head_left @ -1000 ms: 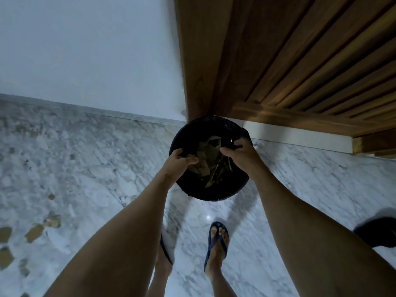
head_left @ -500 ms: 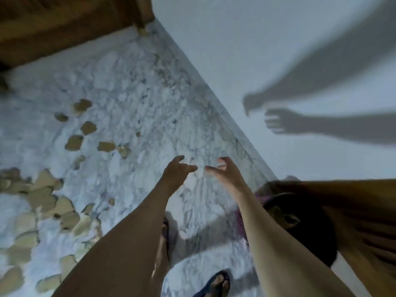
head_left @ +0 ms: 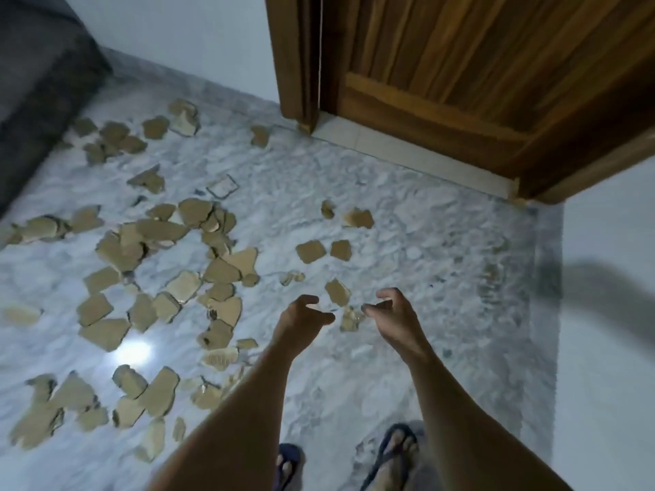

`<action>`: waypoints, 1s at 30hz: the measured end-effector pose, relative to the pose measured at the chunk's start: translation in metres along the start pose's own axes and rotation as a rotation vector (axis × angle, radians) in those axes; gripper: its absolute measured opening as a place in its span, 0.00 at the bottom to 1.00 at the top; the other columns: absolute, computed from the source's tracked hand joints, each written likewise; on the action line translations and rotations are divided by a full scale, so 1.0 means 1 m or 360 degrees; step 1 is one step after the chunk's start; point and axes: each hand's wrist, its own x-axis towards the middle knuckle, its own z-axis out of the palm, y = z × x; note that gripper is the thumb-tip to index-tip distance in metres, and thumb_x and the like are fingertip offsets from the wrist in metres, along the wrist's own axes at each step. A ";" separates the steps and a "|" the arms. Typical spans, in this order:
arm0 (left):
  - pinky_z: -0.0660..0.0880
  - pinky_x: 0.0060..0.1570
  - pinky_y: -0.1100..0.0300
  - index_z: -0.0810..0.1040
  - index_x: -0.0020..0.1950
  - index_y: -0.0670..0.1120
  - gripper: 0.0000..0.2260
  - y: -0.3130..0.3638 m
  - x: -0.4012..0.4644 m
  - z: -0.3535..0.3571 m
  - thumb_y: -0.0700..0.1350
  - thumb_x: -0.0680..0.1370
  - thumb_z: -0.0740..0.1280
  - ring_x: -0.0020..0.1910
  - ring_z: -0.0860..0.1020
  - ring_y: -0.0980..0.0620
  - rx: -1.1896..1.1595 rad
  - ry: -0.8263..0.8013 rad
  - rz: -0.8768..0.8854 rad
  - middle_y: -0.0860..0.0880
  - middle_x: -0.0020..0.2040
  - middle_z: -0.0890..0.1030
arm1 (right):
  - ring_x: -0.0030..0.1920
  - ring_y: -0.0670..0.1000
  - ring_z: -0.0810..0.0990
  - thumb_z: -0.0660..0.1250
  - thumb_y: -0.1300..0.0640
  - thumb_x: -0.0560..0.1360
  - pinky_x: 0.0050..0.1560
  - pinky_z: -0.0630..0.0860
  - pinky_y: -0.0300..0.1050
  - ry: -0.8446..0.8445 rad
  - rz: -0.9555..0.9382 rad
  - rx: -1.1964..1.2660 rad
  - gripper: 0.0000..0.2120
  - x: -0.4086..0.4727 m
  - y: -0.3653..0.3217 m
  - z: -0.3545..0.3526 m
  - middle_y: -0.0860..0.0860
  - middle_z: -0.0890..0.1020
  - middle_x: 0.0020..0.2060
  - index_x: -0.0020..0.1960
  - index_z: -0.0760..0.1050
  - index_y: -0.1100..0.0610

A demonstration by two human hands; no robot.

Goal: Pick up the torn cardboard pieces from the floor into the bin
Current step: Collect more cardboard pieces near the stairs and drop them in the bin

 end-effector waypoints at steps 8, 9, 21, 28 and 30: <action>0.76 0.51 0.52 0.76 0.63 0.47 0.25 -0.004 0.090 0.062 0.49 0.69 0.78 0.55 0.82 0.41 -0.0526 0.0266 -0.0481 0.40 0.52 0.84 | 0.52 0.54 0.79 0.69 0.51 0.76 0.49 0.76 0.47 -0.0397 -0.0015 -0.0547 0.19 0.168 -0.022 -0.026 0.50 0.77 0.52 0.65 0.70 0.54; 0.77 0.53 0.50 0.76 0.64 0.45 0.28 -0.006 0.104 0.075 0.50 0.67 0.78 0.54 0.82 0.40 -0.0677 0.0338 -0.0559 0.40 0.52 0.83 | 0.51 0.54 0.79 0.69 0.51 0.76 0.48 0.76 0.46 -0.0466 -0.0061 -0.0654 0.19 0.191 -0.021 -0.028 0.49 0.77 0.51 0.64 0.70 0.54; 0.72 0.67 0.42 0.54 0.79 0.44 0.44 0.000 0.136 0.169 0.43 0.72 0.79 0.71 0.69 0.39 -0.1164 0.0834 -0.0706 0.38 0.75 0.64 | 0.47 0.55 0.75 0.67 0.54 0.79 0.49 0.76 0.52 -0.0600 -0.0233 -0.1319 0.13 0.302 -0.037 -0.060 0.52 0.74 0.53 0.60 0.67 0.53; 0.68 0.68 0.46 0.58 0.79 0.45 0.41 -0.031 0.180 0.216 0.50 0.73 0.77 0.71 0.68 0.37 -0.0735 0.0815 -0.0738 0.38 0.74 0.64 | 0.48 0.57 0.77 0.68 0.57 0.78 0.52 0.77 0.55 -0.0857 -0.0556 -0.1595 0.17 0.348 -0.024 -0.007 0.54 0.74 0.51 0.65 0.68 0.55; 0.66 0.67 0.46 0.59 0.79 0.46 0.40 -0.037 0.215 0.238 0.53 0.73 0.76 0.70 0.67 0.36 -0.0645 0.0800 -0.0763 0.39 0.74 0.64 | 0.51 0.60 0.78 0.67 0.59 0.79 0.51 0.77 0.56 -0.0896 -0.0682 -0.1676 0.18 0.378 -0.014 0.010 0.54 0.74 0.53 0.67 0.68 0.55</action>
